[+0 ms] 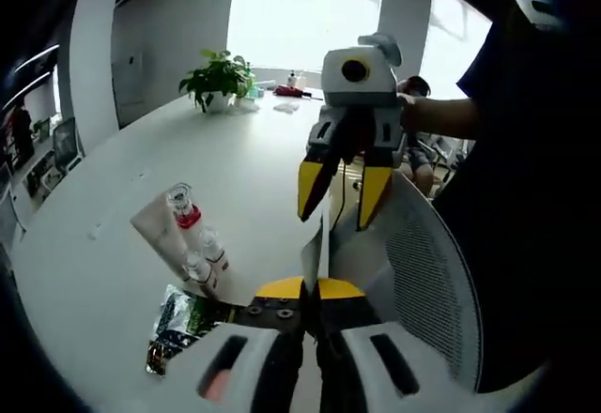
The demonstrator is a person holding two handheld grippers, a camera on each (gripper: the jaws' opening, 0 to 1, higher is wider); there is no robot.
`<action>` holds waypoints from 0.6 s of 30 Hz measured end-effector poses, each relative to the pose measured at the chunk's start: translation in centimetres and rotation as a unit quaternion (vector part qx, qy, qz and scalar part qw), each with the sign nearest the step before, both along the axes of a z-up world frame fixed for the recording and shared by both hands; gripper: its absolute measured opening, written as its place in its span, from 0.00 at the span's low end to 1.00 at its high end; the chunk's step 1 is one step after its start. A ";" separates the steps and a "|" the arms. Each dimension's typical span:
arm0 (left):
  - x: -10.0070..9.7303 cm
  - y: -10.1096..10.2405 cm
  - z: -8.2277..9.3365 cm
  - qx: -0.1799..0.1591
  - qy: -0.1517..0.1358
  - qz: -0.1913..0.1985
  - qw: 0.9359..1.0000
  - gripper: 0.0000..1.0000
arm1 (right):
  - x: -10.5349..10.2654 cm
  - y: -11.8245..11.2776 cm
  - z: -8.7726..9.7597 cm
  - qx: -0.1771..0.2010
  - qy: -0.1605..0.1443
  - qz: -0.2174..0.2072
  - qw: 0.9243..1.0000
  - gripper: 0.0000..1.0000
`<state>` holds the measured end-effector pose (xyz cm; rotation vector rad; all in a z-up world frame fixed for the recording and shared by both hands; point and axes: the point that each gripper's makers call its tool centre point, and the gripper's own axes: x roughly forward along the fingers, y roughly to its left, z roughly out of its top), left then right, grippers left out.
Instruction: Arrange the skincare products in the storage area until every visible bottle or jar stands upright without overlapping.
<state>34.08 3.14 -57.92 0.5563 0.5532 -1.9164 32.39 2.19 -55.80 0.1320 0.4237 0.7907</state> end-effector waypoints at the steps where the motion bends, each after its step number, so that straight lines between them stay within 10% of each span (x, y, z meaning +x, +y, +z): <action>1: -0.1 0.0 0.1 -0.001 0.001 -0.001 1.000 0.04 | 0.0 0.2 0.3 0.002 -0.003 0.005 1.000 0.22; 18: -2.0 0.4 1.9 -0.016 0.044 -0.009 0.999 0.04 | -0.2 2.1 2.1 0.031 -0.031 0.037 0.998 0.00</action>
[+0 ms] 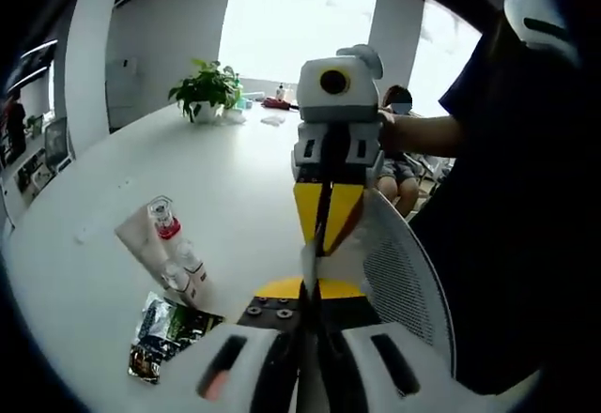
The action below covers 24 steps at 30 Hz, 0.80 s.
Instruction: Arrange the skincare products in the storage area until every visible bottle or jar stands upright without overlapping.
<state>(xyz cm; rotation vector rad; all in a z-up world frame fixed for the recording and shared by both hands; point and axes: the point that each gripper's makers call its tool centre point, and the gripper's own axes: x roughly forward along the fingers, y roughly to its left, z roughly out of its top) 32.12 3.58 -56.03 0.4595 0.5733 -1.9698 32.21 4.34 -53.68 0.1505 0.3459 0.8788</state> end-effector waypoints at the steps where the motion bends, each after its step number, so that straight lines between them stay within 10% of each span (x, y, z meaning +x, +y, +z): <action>1: 0.0 0.0 0.1 -0.003 0.001 0.000 1.000 0.05 | 0.0 0.0 0.1 0.000 0.000 0.001 1.000 0.00; 8: 1.1 0.0 2.1 -0.058 0.040 0.038 0.997 0.16 | 0.6 -0.6 2.0 0.084 0.001 -0.024 0.996 0.00; 13: 2.5 -0.4 4.7 -0.129 0.088 0.098 0.983 0.36 | 1.5 -3.2 4.8 0.203 -0.015 -0.087 0.975 0.00; 18: 3.9 -0.7 8.2 -0.225 0.190 0.174 0.940 0.38 | 1.9 -5.4 7.0 0.279 -0.046 -0.137 0.949 0.00; 22: 5.3 -0.7 11.3 -0.316 0.256 0.227 0.885 0.33 | 2.0 -6.7 8.6 0.364 -0.072 -0.170 0.913 0.00; 24: 5.2 -0.8 11.4 -0.326 0.249 0.236 0.881 0.27 | 2.0 -6.8 8.5 0.383 -0.077 -0.177 0.903 0.00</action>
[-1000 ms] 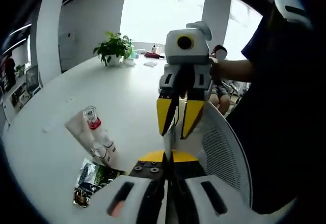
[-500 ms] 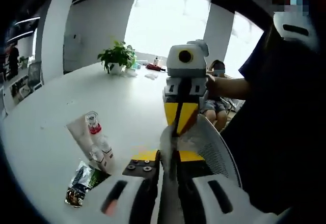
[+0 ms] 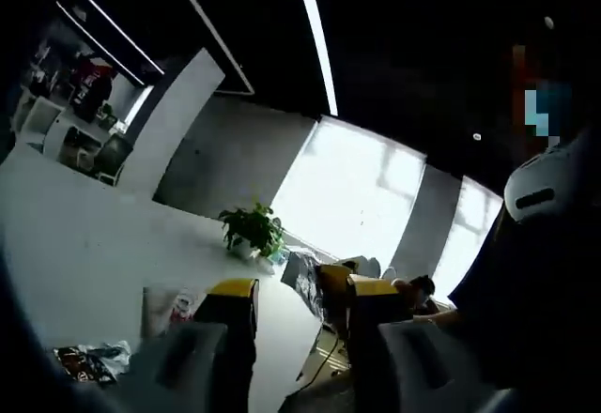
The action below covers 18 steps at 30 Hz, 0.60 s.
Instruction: Arrange the skincare products in the storage area until every visible bottle or jar stands upright without overlapping.
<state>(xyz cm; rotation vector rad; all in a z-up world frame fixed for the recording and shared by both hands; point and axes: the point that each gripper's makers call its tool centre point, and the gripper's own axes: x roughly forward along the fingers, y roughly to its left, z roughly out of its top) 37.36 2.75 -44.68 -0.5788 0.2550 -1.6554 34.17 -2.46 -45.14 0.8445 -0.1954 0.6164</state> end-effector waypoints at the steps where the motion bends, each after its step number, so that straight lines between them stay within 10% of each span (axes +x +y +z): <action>1: -0.2 -0.1 -0.1 0.002 -0.003 0.000 1.000 0.25 | 0.0 0.0 0.0 0.003 -0.001 -0.002 1.000 0.00; 7: -1.1 -1.9 -0.2 -0.010 0.024 0.012 1.000 0.21 | 0.3 0.3 0.5 0.063 -0.031 -0.023 0.997 0.00; 10: -0.8 -2.1 -0.1 -0.025 0.019 0.031 0.999 0.02 | 0.4 0.4 0.5 0.086 -0.038 -0.031 0.995 0.00; 18: -0.4 -2.0 0.4 -0.030 0.037 0.034 0.998 0.01 | 0.7 0.2 0.1 0.064 -0.033 -0.049 0.996 0.00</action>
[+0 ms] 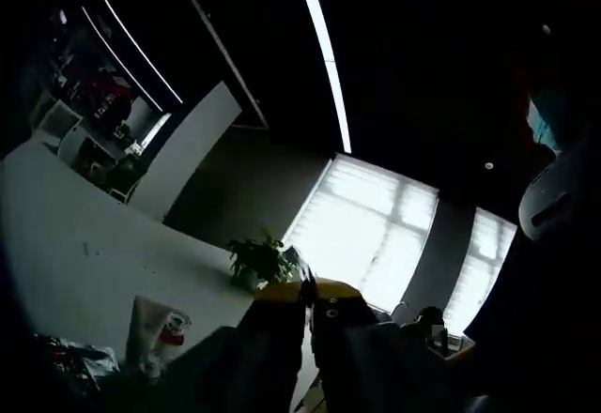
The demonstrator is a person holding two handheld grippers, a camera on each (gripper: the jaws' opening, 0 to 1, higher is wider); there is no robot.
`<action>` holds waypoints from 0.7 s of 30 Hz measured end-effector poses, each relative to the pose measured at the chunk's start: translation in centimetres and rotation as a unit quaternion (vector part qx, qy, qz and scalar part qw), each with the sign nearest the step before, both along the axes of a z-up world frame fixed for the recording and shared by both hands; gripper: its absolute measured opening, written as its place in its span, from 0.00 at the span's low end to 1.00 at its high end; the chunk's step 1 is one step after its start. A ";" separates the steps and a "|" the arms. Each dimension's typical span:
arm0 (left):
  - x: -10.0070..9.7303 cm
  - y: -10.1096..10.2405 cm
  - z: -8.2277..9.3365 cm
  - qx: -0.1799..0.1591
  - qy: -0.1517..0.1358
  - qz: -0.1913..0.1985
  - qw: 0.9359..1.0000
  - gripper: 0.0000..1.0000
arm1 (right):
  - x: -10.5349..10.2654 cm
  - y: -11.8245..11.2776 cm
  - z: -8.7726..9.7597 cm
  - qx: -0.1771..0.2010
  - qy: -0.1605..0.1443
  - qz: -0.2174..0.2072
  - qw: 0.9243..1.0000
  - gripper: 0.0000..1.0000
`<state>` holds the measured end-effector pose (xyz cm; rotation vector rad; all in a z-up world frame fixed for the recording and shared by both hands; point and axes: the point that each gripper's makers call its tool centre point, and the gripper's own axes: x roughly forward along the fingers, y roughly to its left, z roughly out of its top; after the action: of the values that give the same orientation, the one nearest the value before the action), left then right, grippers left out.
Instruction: Arrange the skincare products in the storage area until every visible bottle or jar stands upright without overlapping.
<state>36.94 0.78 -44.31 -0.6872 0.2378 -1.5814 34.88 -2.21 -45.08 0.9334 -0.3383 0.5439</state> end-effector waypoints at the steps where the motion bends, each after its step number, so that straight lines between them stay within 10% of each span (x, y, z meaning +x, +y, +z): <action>1: 0.0 0.1 0.0 0.001 0.009 -0.007 1.000 0.01 | 0.1 0.0 -0.1 -0.005 0.003 0.003 1.000 0.00; 4: -0.6 0.8 -0.1 0.013 0.050 -0.061 0.997 0.00 | -0.6 1.1 -0.2 -0.024 0.003 0.054 0.998 0.00; 11: -1.5 1.9 0.1 0.058 0.024 -0.113 0.992 0.00 | -1.7 2.9 -0.7 -0.112 0.009 0.125 0.986 0.00; 21: -1.5 2.8 0.1 0.080 0.043 -0.150 0.985 0.00 | -1.1 4.3 -0.4 -0.112 0.019 0.169 0.979 0.06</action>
<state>35.41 3.55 -44.16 -0.6140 0.5474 -1.7963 33.73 2.07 -45.45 0.7846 -0.0793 0.8558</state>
